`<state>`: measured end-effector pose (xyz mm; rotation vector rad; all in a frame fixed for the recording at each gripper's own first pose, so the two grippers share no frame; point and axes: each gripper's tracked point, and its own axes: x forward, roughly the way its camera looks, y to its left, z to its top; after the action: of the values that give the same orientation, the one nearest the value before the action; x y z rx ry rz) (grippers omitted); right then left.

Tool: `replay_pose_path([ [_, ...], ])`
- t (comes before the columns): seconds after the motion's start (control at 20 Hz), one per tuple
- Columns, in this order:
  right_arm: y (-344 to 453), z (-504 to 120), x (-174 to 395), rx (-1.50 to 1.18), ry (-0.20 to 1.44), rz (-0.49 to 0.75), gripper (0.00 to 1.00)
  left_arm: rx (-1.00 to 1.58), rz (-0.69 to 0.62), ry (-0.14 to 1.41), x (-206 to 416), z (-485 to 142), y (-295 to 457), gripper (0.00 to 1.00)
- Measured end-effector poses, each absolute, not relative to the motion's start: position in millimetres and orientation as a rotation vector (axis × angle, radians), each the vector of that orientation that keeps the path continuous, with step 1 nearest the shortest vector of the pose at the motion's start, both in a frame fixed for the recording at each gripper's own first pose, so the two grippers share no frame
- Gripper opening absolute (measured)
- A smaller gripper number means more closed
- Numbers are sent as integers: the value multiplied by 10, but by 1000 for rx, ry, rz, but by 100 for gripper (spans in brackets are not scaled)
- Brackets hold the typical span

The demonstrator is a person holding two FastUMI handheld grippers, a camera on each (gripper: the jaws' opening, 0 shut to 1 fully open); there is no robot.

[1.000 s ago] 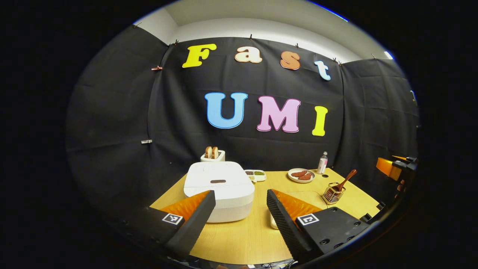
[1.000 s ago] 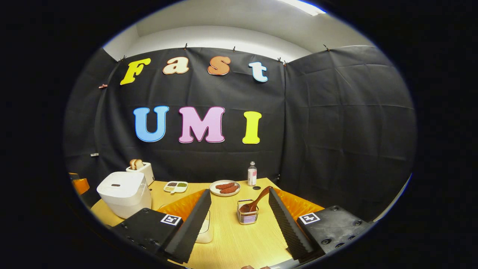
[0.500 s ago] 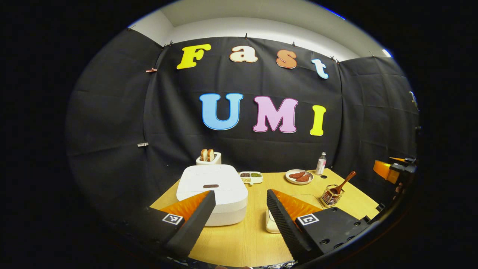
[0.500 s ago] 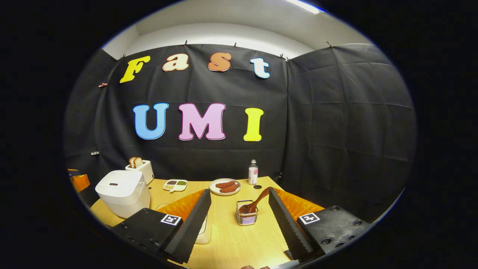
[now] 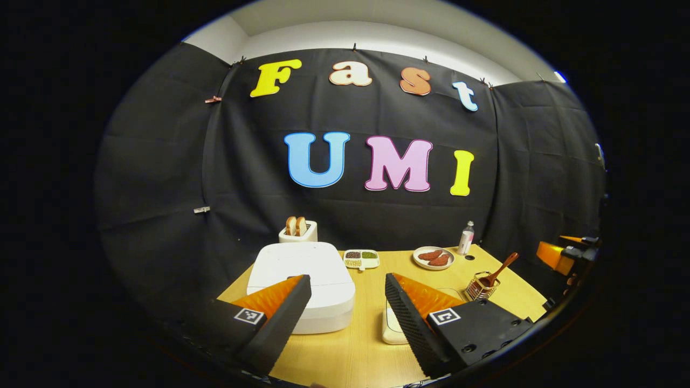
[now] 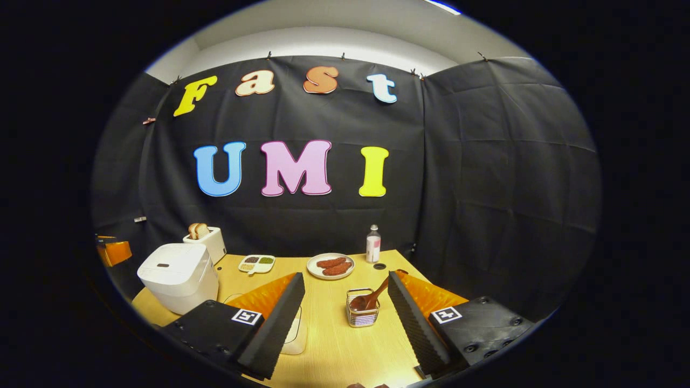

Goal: Close the left gripper, press the button to open the rice cooker; take a wooden spoon from the chopstick holder with the right hand, scoop a spoonful of rice and pour it into the rice cooker, then put the wooden spoon back into the chopstick holder.

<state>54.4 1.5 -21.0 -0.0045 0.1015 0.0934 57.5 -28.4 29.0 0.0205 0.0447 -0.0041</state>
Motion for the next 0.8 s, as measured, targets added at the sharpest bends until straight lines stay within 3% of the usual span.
replay_pose_path([
  [0.3,77,-254,638,-15,111,123,98,23,61,50,935,530,43,94],
  [0.4,29,-274,659,-22,117,120,98,-13,86,48,1089,610,204,85],
  [0.65,-272,-413,660,-8,167,51,98,-71,102,124,1518,438,517,40],
  [0.8,-480,-523,540,4,207,3,98,-141,79,181,1820,269,595,25],
])
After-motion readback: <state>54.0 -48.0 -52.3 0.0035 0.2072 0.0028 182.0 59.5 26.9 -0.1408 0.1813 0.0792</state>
